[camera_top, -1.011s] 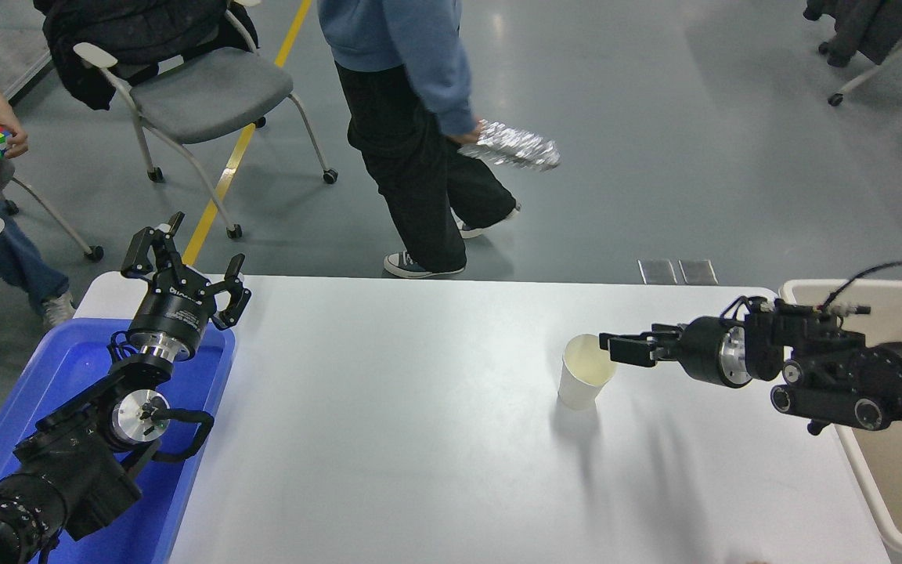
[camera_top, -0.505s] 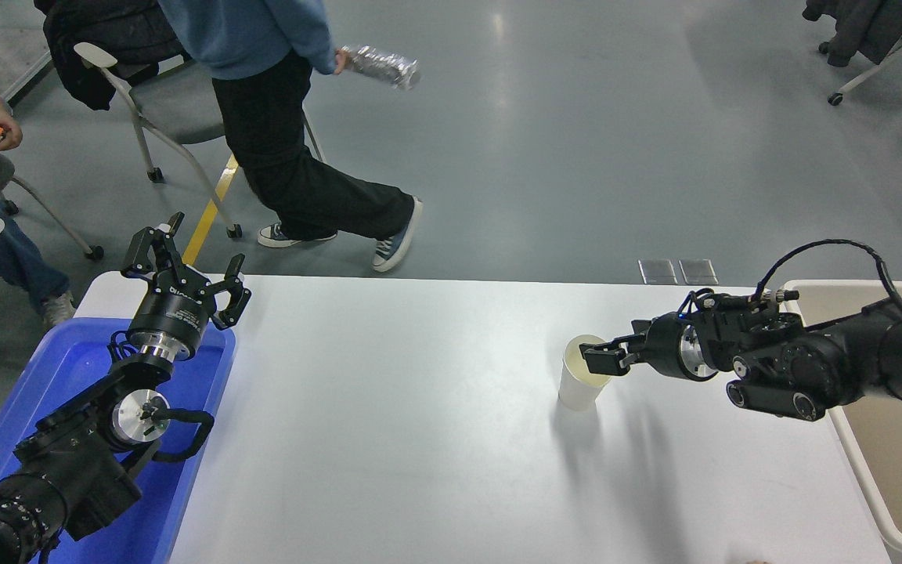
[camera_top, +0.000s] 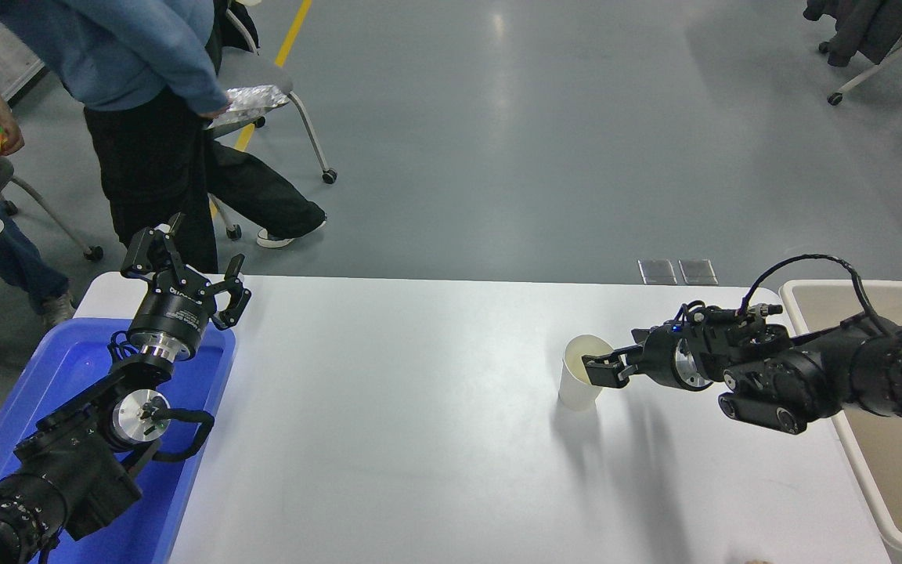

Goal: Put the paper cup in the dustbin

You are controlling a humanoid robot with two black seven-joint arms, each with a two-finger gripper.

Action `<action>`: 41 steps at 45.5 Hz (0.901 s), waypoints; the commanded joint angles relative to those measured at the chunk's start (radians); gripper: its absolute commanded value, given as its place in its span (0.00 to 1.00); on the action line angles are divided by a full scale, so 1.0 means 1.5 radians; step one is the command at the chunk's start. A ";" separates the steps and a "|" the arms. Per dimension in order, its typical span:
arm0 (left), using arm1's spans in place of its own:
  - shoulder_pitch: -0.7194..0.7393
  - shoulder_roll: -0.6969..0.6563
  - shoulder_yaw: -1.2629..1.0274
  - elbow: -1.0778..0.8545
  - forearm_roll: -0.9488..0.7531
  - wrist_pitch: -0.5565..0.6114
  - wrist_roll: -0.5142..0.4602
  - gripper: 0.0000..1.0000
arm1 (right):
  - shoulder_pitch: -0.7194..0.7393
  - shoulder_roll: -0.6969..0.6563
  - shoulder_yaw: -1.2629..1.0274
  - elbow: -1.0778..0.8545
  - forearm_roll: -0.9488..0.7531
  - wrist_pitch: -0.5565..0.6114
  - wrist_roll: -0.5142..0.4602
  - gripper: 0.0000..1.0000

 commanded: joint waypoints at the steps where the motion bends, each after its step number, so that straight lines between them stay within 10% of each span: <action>1: 0.000 0.000 0.000 0.000 0.000 0.000 0.000 1.00 | -0.003 0.003 -0.003 -0.006 0.007 -0.004 0.005 0.08; 41: 0.000 0.000 0.000 0.000 0.000 0.000 0.000 1.00 | 0.117 -0.053 -0.045 0.079 0.019 0.003 0.052 0.00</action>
